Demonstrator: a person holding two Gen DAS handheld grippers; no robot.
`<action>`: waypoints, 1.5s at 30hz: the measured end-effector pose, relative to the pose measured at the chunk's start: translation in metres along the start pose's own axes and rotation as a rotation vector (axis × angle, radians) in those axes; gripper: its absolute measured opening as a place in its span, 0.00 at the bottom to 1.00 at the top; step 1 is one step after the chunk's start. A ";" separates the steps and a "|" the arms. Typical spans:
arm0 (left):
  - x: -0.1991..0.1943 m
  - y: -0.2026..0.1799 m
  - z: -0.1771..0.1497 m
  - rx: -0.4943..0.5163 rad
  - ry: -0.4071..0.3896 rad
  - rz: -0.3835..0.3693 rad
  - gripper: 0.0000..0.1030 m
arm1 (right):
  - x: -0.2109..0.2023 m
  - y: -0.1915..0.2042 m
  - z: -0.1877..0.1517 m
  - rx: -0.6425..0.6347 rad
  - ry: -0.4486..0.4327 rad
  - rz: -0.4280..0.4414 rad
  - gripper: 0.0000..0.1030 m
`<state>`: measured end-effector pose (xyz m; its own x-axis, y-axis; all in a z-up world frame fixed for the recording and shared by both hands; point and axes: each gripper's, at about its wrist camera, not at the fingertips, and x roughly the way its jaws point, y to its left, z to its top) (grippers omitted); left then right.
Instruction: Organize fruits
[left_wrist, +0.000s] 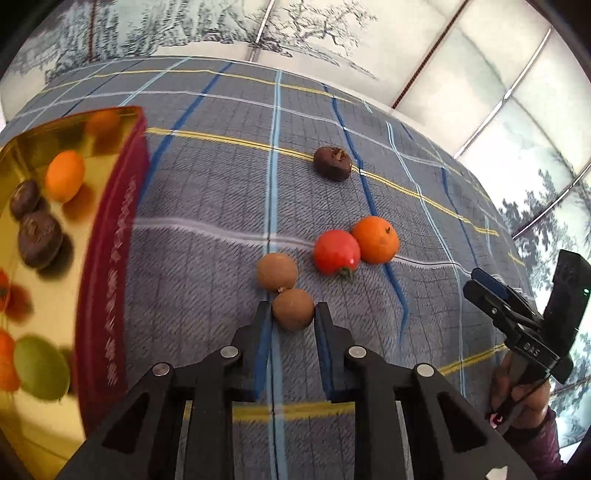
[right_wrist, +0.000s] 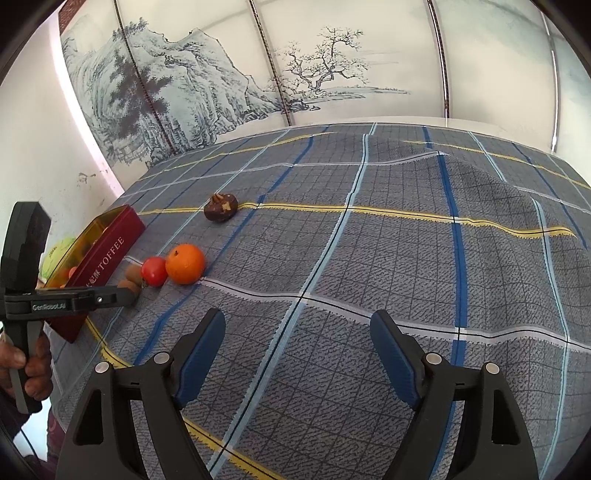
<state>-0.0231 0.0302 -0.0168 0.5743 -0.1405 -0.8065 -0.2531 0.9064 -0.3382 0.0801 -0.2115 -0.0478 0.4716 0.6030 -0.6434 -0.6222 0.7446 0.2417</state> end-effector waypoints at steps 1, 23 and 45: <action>-0.004 0.002 -0.004 0.000 -0.004 0.005 0.19 | 0.000 0.000 0.000 -0.002 -0.002 0.000 0.79; -0.028 -0.001 -0.043 0.084 -0.048 0.069 0.19 | 0.045 0.134 0.022 -0.271 0.048 0.342 0.58; -0.023 -0.003 -0.043 0.095 -0.020 0.093 0.24 | 0.061 0.147 0.023 -0.327 0.122 0.239 0.25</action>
<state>-0.0688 0.0138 -0.0177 0.5676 -0.0473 -0.8219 -0.2316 0.9489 -0.2146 0.0315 -0.0591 -0.0347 0.2245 0.6950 -0.6831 -0.8798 0.4460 0.1646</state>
